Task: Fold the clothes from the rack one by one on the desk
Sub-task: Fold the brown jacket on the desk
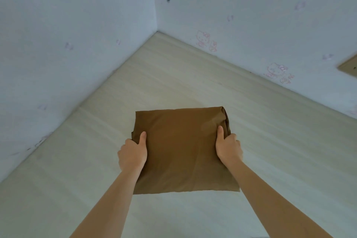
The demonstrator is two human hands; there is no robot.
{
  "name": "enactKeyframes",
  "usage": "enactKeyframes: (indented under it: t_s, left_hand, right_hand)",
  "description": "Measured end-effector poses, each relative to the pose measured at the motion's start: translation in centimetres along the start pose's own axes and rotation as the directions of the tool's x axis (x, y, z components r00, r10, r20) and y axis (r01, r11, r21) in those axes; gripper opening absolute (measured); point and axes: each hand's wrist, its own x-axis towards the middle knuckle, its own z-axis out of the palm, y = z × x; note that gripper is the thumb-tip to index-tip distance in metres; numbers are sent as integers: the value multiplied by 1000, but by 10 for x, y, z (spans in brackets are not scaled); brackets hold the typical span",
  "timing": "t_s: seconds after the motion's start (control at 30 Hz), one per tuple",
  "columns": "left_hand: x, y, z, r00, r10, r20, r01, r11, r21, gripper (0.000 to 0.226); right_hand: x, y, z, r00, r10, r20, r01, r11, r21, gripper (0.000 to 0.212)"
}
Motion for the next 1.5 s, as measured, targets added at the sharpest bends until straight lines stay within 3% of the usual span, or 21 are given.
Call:
enactKeyframes:
  t_s: [0.13, 0.23, 0.43, 0.63, 0.83, 1.07, 1.27, 1.5]
  left_hand:
    - [-9, -12, -4, 998, 29, 47, -24, 996, -89, 56]
    - [-14, -29, -9, 993, 92, 79, -88, 994, -64, 49]
    - [-58, -73, -15, 976, 195, 97, -195, 981, -11, 47]
    - [-102, -94, -6, 939, 255, 232, -230, 965, -128, 51]
    - [-166, -80, 27, 863, 366, 347, -334, 930, -151, 49]
    - [-262, -59, 88, 719, 497, 486, -495, 857, -144, 47]
    - [-361, -57, 152, 622, 531, 576, -579, 807, -119, 49]
    - [-487, -75, 240, 570, 493, 658, -591, 802, -88, 48]
  right_hand:
    - [-21, 16, 4, 1000, 1, 9, -1, 1000, -3, 68]
    - [-47, 35, 8, 999, 22, 26, -23, 999, 23, 65]
    - [-112, 92, 21, 994, 104, 26, -107, 983, 149, 64]
    - [-164, 155, 5, 978, 207, -19, -192, 933, 303, 62]
    - [-205, 236, -23, 932, 353, -84, -280, 846, 453, 60]
    - [-255, 352, -57, 835, 531, -145, -360, 726, 586, 55]
    - [-291, 463, -79, 739, 658, -140, -386, 585, 713, 58]
    - [-308, 610, -110, 687, 717, -120, -389, 502, 773, 63]
